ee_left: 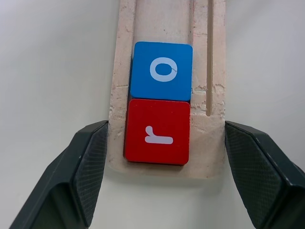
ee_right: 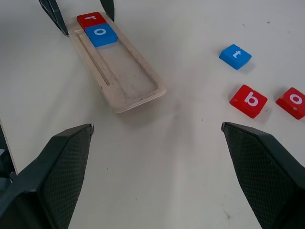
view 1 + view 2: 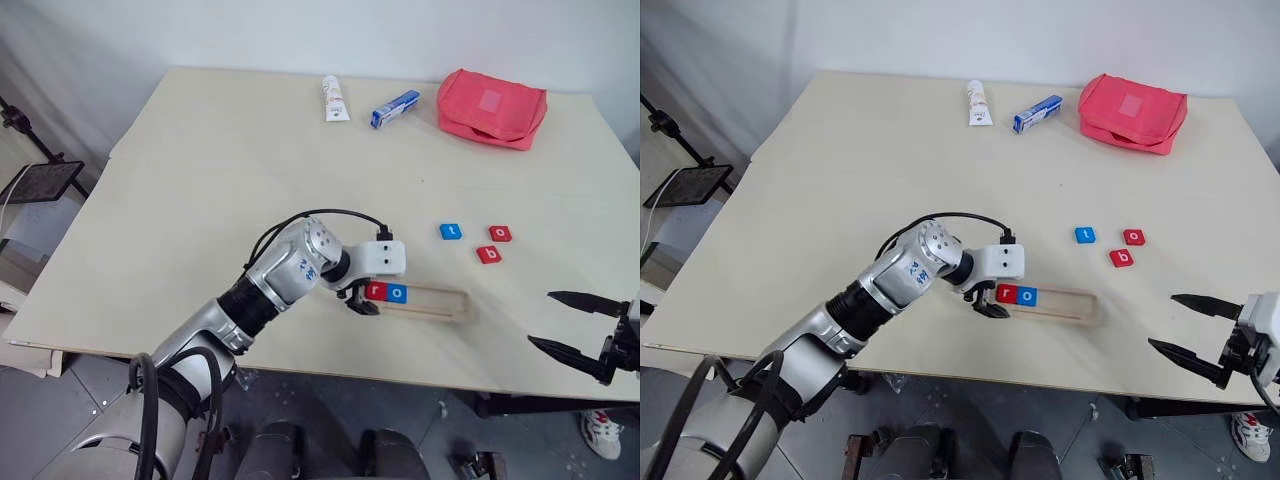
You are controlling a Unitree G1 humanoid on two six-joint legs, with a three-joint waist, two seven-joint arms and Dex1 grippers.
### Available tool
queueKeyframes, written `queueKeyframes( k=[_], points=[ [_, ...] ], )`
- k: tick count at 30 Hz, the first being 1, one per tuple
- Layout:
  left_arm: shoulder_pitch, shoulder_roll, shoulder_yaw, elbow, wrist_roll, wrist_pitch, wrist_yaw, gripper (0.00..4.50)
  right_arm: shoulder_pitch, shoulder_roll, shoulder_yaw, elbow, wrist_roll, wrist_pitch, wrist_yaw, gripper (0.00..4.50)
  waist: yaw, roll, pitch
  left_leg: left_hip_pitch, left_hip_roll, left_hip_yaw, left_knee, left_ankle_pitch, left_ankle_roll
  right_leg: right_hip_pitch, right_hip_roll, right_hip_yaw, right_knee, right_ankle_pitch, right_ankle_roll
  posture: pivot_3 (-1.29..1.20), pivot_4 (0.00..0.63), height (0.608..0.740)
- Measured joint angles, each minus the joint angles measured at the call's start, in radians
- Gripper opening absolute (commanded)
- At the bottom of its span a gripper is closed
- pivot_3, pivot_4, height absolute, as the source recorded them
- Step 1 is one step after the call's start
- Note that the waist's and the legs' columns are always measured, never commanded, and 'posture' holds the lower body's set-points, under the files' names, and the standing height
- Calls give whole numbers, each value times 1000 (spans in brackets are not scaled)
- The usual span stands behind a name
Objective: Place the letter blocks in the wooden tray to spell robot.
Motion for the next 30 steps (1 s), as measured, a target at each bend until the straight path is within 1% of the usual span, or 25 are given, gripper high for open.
queueKeyframes(
  k=[2,4,5,14,18,22,24,27,30],
  points=[
    [-1,-7,0,0,0,6,1,3392,1,0,0,-1,0,0,-3,4500,0,0,0,0,0,0,0,0,0,0,0,0,0,0,0,0,150,740],
    [-1,-14,0,0,0,15,2,4136,1,0,0,-1,0,0,-7,4500,0,0,0,0,0,0,0,0,0,0,0,0,0,0,0,0,150,740],
    [-1,-17,0,0,0,19,3,4424,1,0,0,-1,0,0,-8,4500,0,0,0,0,0,0,0,0,0,0,0,0,0,0,0,0,150,740],
    [-1,-16,0,-22,-1,48,0,4469,-7,0,5,-1,-1,0,-15,4500,0,0,0,0,0,0,0,0,0,0,0,0,0,0,0,0,150,740],
    [0,17,23,-88,-18,59,-8,4469,-17,0,7,-3,0,6,-23,4500,-1,0,0,-1,0,0,0,0,0,-1,0,0,0,0,0,0,150,740],
    [18,127,163,-175,-112,28,-58,4469,-11,0,5,-43,5,32,-55,4500,-7,1,0,0,2,0,0,0,-1,-1,1,0,0,0,0,0,150,740],
    [47,177,250,-198,-182,-5,-102,4469,-1,10,2,-60,12,53,-82,4500,-6,2,0,0,2,0,0,0,-1,-1,1,0,0,0,0,0,150,740],
    [84,177,350,-199,-277,-47,-129,4469,0,23,0,-81,21,84,-122,4500,1,2,0,-1,0,-2,2,0,0,0,0,0,0,0,0,0,150,740],
    [116,176,451,-164,-358,-183,-149,4469,1,42,0,-133,25,112,-172,4500,3,2,0,-1,0,-2,2,0,0,0,0,-1,1,0,0,0,150,740]
  ],
)
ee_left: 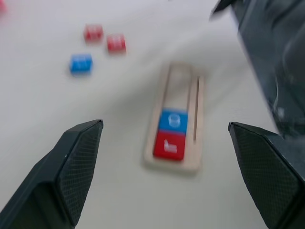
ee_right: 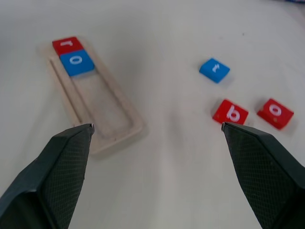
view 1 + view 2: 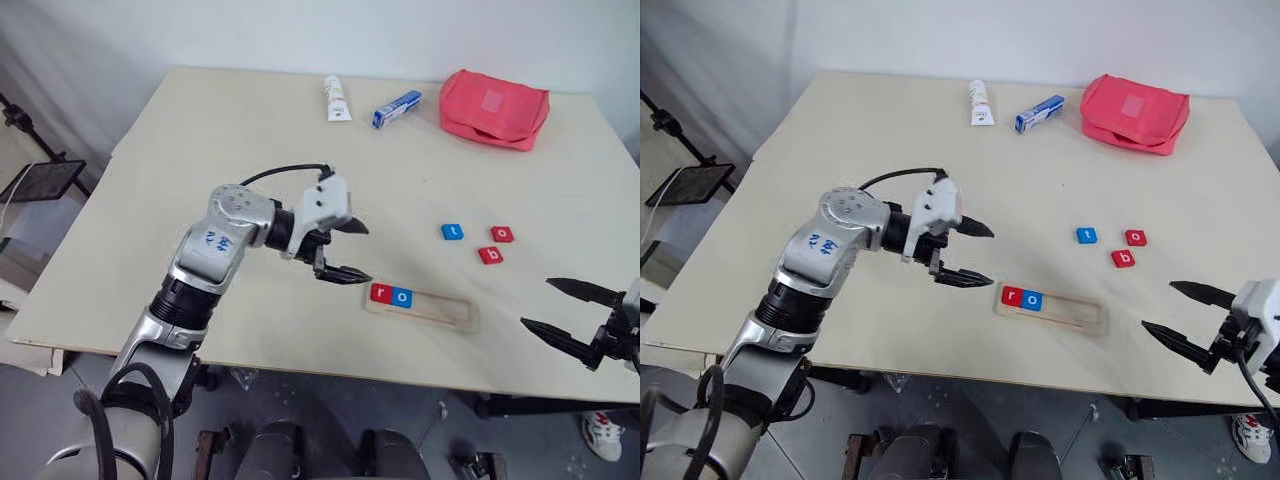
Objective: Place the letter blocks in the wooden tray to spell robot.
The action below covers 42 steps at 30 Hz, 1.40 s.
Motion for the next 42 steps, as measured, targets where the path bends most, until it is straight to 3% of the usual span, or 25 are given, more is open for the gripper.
queueKeyframes(
  k=[6,15,20,30,42],
  points=[
    [66,-28,194,158,-126,-330,-40,4469,-8,84,7,-91,-3,68,-152,4500,-6,0,0,1,-1,1,0,0,0,0,-1,-2,1,0,0,0,150,740],
    [303,-31,269,278,-219,-598,-170,4469,0,116,26,-209,-77,195,-395,4500,-7,0,0,3,-1,1,-1,0,0,0,-1,-2,3,0,0,0,150,740],
    [378,-20,242,409,-198,-730,-269,4469,12,165,51,-290,-121,280,-543,4500,-4,1,0,3,-2,1,-1,0,0,0,-2,-2,4,0,0,0,150,740],
    [291,-49,215,567,-168,-918,-313,4469,22,176,52,-283,-133,276,-578,4500,-11,1,0,4,-2,3,-1,0,1,-1,-2,-2,5,0,0,0,150,740],
    [268,-37,189,589,-182,-928,-313,4469,49,176,48,-284,-114,273,-549,4500,-8,1,0,4,-3,2,-1,-1,1,-1,-2,-2,5,0,0,0,150,740]
  ],
)
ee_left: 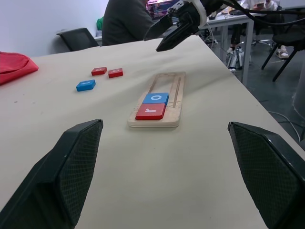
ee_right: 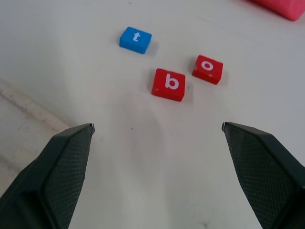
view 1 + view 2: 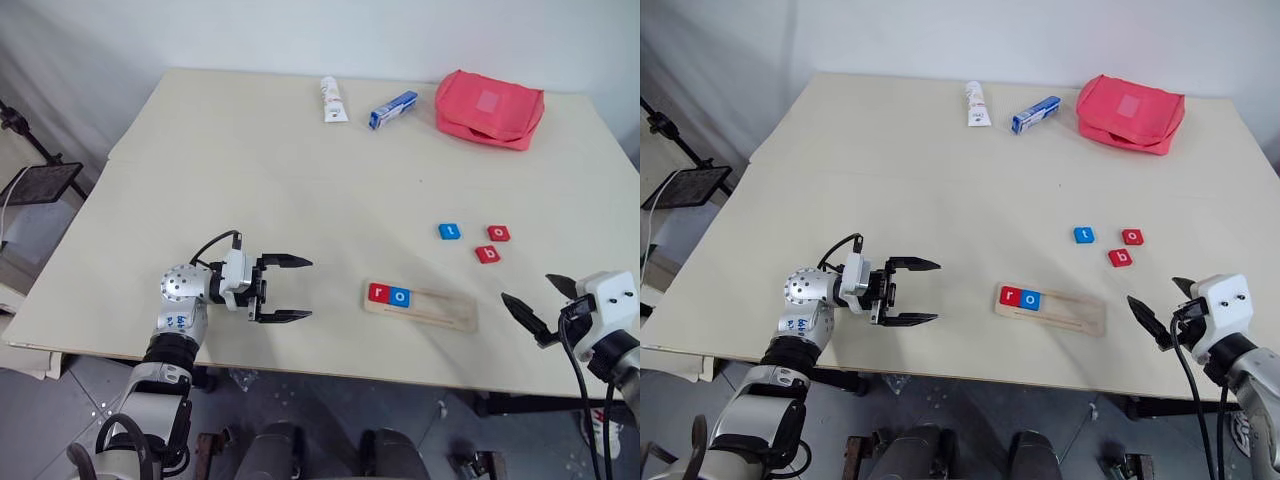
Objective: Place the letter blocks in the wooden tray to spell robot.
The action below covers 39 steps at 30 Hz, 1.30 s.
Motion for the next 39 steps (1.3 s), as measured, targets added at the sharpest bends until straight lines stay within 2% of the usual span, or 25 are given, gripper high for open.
queueKeyframes(
  k=[9,18,22,31,39],
  points=[
    [26,0,-15,-46,-32,16,0,4469,50,0,-59,-37,27,5,13,4500,-1,0,0,0,0,0,0,0,0,0,0,0,0,0,0,0,150,740],
    [31,3,-20,-55,-41,22,0,4469,13,-13,-68,-50,35,84,-16,4500,-1,0,0,0,0,0,0,0,0,0,0,0,0,0,0,0,150,740],
    [30,5,-20,-66,-41,27,1,4469,-91,-52,-41,-42,31,146,-36,4500,-3,0,0,0,1,0,0,0,0,0,0,0,0,0,0,0,150,740],
    [69,-3,-13,-141,-44,53,6,4469,-364,-110,165,155,1,325,-23,4500,-1,0,0,-1,0,-1,0,0,0,0,0,0,0,0,0,0,150,740],
    [134,-6,-13,-243,-44,84,39,4469,-553,-49,286,464,-101,192,-16,4500,-7,0,0,-1,0,0,0,0,0,0,0,-1,-1,0,0,0,150,740]
  ],
)
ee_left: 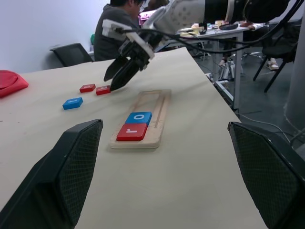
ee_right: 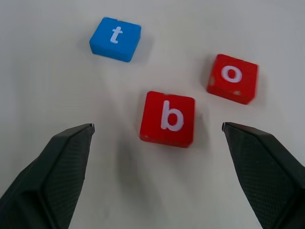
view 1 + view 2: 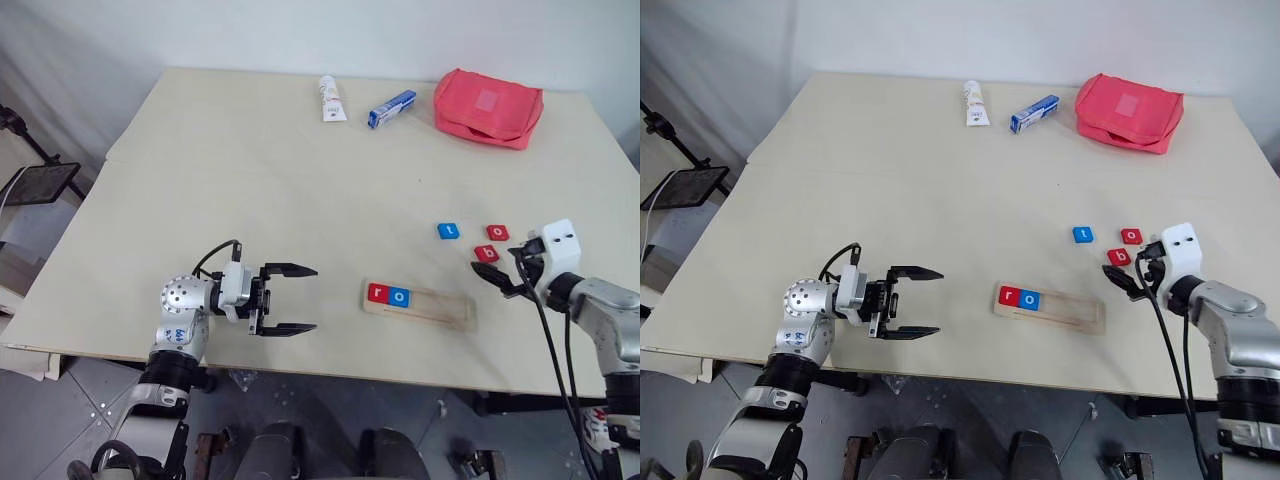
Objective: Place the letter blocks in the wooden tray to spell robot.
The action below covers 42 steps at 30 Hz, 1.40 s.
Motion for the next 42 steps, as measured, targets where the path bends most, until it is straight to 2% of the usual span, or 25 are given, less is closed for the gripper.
queueKeyframes(
  k=[6,11,14,16,20,23,30,34,36,42],
  points=[
    [43,14,1,-54,0,27,25,4469,-50,30,2,108,-35,-82,-5,4500,-2,0,0,0,0,0,0,0,0,0,0,0,0,0,0,0,150,740],
    [47,20,1,-68,0,36,35,4500,-57,58,-2,117,-30,-85,-14,2987,-6,0,0,1,1,0,1,0,0,1,0,0,0,0,0,0,150,740],
    [46,22,1,-68,0,36,35,4500,-47,70,-3,96,-30,-85,-22,1919,-5,0,0,1,0,0,1,0,0,1,0,0,0,0,0,0,150,740],
    [46,22,1,-67,0,36,35,4500,-42,76,-7,85,-30,-85,-32,1464,-5,0,0,1,0,0,1,0,0,1,0,0,0,0,0,0,150,740],
    [36,23,2,-58,0,35,32,4500,12,98,-50,14,-26,-73,-96,1471,3,0,0,0,0,-1,1,0,0,1,0,0,0,0,0,0,150,740],
    [17,23,3,-23,0,32,25,4500,87,122,-100,-117,-17,-8,-179,1471,6,0,0,0,0,-1,0,0,0,0,0,1,0,0,0,0,150,740],
    [-29,19,4,71,-1,7,-37,4500,382,231,-227,-627,41,185,-350,1471,6,0,0,0,0,-1,-2,0,0,-1,0,1,1,0,0,0,150,740],
    [-67,4,4,137,-1,-16,-37,4500,508,309,-264,-799,55,252,-423,1471,6,0,0,1,0,0,-1,0,0,-1,1,2,1,0,0,0,150,740],
    [-88,-5,4,171,-1,-25,-37,4500,562,354,-267,-840,58,269,-448,1471,5,1,0,1,0,1,-1,0,0,-1,1,3,1,0,0,0,150,740],
    [-113,-29,1,204,-1,-41,-38,4500,570,363,-267,-816,51,252,-461,1471,1,1,0,2,-1,2,-2,0,0,-1,1,5,1,0,0,0,150,740]
  ],
)
